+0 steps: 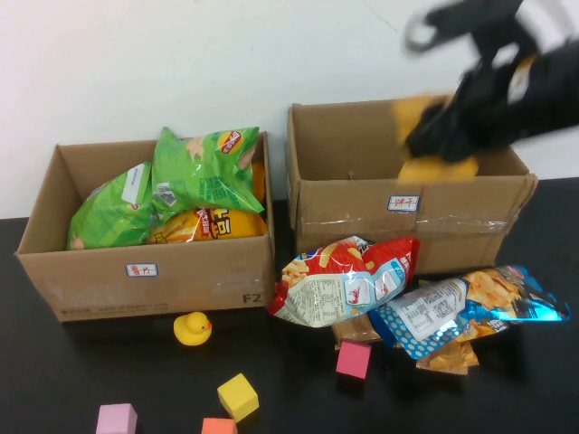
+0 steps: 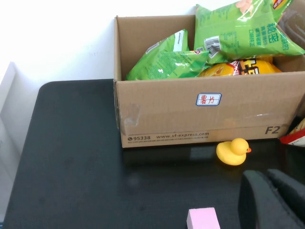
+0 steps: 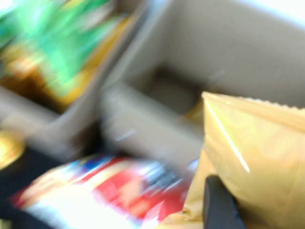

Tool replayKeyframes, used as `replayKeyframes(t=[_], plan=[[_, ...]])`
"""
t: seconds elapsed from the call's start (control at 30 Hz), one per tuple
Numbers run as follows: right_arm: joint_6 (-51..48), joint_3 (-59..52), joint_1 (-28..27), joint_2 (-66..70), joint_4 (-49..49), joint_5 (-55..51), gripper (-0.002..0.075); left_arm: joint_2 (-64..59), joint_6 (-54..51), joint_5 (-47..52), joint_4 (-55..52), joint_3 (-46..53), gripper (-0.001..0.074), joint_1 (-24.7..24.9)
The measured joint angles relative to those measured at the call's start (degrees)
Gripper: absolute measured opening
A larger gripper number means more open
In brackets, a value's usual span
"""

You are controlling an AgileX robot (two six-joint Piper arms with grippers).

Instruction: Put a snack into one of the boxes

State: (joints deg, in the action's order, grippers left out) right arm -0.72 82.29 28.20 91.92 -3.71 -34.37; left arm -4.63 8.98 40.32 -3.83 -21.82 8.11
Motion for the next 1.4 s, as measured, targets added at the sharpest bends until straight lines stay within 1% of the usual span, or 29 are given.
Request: replayKeyframes(t=[0.03, 0.13, 0.23, 0.4, 0.43, 0.53, 0.57, 0.63, 0.7, 0.73, 0.83, 0.87, 0.9, 0.97, 1.07, 1.17, 1.27, 1.4], plan=[[-1.7, 4.5, -3.2, 3.0, -0.6, 0.1, 0.0335, 0.0, 0.0, 0.0, 0.0, 0.0, -0.0001, 0.0], [-3.1, 11.3, -6.3, 9.8, -0.8, 0.1, 0.0335, 0.0, 0.0, 0.0, 0.0, 0.0, -0.0001, 0.0], [-3.9, 17.3, -8.1, 17.6, -0.8, 0.1, 0.0335, 0.0, 0.0, 0.0, 0.0, 0.0, -0.0001, 0.0], [-5.1, 26.1, -9.1, 28.5, -0.5, -0.2, 0.0337, 0.0, 0.0, 0.0, 0.0, 0.0, -0.0001, 0.0], [-5.1, 27.5, -9.1, 30.2, -0.4, -0.6, 0.0351, 0.0, 0.0, 0.0, 0.0, 0.0, -0.0001, 0.0], [-5.1, 30.7, -9.1, 33.4, 0.0, -3.3, 0.0449, 0.0, 0.0, 0.0, 0.0, 0.0, -0.0001, 0.0], [-5.1, 32.5, -9.1, 33.8, 0.6, -5.8, 0.0480, 0.0, 0.0, 0.0, 0.0, 0.0, -0.0001, 0.0], [-5.1, 34.4, -9.1, 33.7, 1.7, -8.8, 0.0485, 0.0, 0.0, 0.0, 0.0, 0.0, -0.0001, 0.0], [-5.1, 36.3, -9.1, 32.6, 2.6, -12.1, 0.0454, 0.0, 0.0, 0.0, 0.0, 0.0, -0.0001, 0.0], [-5.1, 36.7, -9.1, 31.6, 2.9, -13.7, 0.0416, 0.0, 0.0, 0.0, 0.0, 0.0, -0.0001, 0.0], [-5.1, 37.2, -9.1, 27.2, 4.8, -17.0, 0.0230, 0.0, 0.0, 0.0, 0.0, 0.0, -0.0001, 0.0], [-5.4, 37.3, -9.1, 25.2, 5.9, -17.7, 0.0153, 0.0, 0.0, 0.0, 0.0, 0.0, -0.0001, 0.0], [-6.0, 37.5, -9.1, 23.1, 7.5, -18.3, 0.0099, 0.0, 0.0, 0.0, 0.0, 0.0, -0.0001, 0.0], [-8.4, 37.6, -9.1, 19.1, 10.8, -18.8, 0.0046, 0.0, 0.0, 0.0, 0.0, 0.0, -0.0001, 0.0], [-13.3, 35.9, -9.0, 12.2, 16.5, -19.2, 0.0013, 0.0, 0.0, 0.0, 0.0, 0.0, -0.0001, 0.0], [-17.8, 30.8, -8.4, 5.0, 19.7, -19.2, 0.0004, 0.0, 0.0, 0.0, 0.0, 0.0, -0.0001, 0.0], [-20.5, 22.3, -7.4, -3.1, 20.6, -17.2, 0.0000, 0.0, 0.0, 0.0, 0.0, 0.0, -0.0001, 0.0], [-22.7, 6.7, -7.2, -16.0, 21.2, -12.5, -0.0001, 0.0, 0.0, 0.0, 0.0, 0.0, -0.0001, 0.0]])
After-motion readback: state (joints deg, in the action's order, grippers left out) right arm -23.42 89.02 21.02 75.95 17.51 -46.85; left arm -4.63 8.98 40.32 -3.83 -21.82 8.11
